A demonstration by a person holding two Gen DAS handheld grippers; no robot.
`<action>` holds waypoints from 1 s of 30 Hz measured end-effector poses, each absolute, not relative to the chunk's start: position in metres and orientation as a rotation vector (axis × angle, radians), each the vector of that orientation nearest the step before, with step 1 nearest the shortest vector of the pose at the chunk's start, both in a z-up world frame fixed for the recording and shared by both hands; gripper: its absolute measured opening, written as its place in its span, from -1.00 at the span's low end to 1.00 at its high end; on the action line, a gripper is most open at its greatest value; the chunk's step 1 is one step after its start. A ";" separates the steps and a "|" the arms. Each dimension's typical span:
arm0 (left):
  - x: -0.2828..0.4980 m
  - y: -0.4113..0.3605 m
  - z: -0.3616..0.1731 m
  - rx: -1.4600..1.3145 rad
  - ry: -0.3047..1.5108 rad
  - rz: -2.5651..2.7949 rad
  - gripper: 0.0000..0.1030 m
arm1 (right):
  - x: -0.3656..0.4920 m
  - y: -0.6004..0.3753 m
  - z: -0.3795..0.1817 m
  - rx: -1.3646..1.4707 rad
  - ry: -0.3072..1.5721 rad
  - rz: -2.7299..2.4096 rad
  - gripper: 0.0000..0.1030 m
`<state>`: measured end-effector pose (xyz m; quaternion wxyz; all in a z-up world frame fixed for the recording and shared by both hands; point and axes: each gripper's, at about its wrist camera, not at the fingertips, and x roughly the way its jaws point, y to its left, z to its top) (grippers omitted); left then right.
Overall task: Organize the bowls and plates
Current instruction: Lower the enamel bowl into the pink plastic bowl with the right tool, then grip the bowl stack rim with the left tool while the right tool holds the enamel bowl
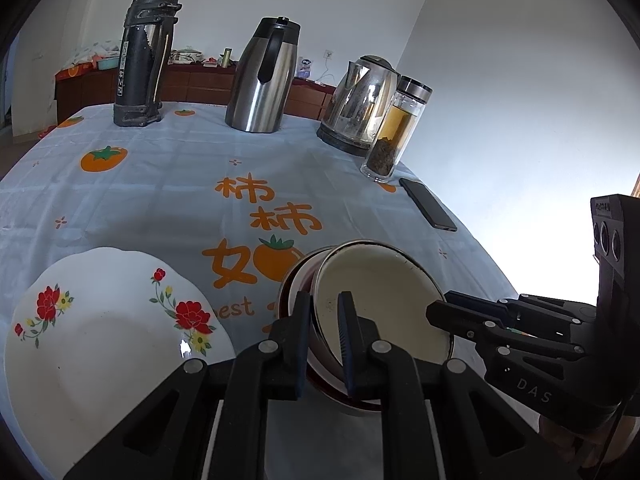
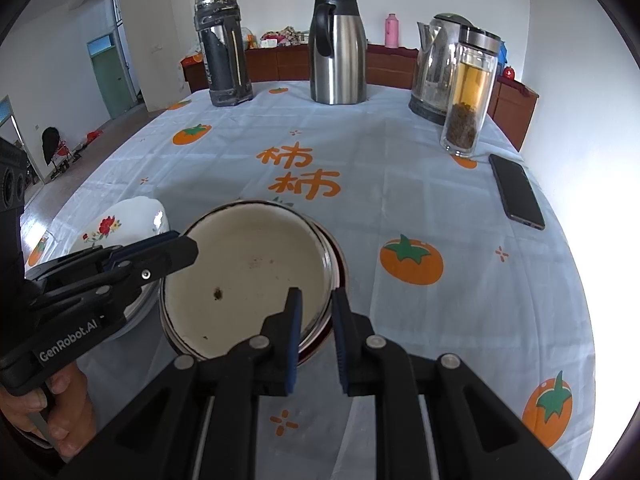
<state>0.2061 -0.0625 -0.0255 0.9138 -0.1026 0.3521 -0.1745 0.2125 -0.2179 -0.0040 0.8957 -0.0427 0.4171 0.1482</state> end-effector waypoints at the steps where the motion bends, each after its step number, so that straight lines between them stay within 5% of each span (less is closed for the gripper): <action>1: 0.206 -0.062 -0.025 -0.212 0.725 -0.360 -0.73 | 0.212 -0.218 -0.004 -0.089 0.864 0.307 -0.68; 17: 0.204 -0.064 -0.024 -0.207 0.719 -0.379 -0.46 | 0.212 -0.219 -0.003 -0.066 0.846 0.332 -0.54; 22: 0.203 -0.066 -0.022 -0.203 0.711 -0.395 -0.26 | 0.209 -0.217 -0.001 -0.062 0.832 0.351 -0.37; 24: 0.200 -0.064 -0.019 -0.203 0.686 -0.389 0.05 | 0.206 -0.216 0.003 -0.057 0.815 0.357 -0.23; 30: 0.196 -0.063 -0.014 -0.208 0.647 -0.401 0.12 | 0.204 -0.218 0.008 -0.056 0.793 0.347 -0.11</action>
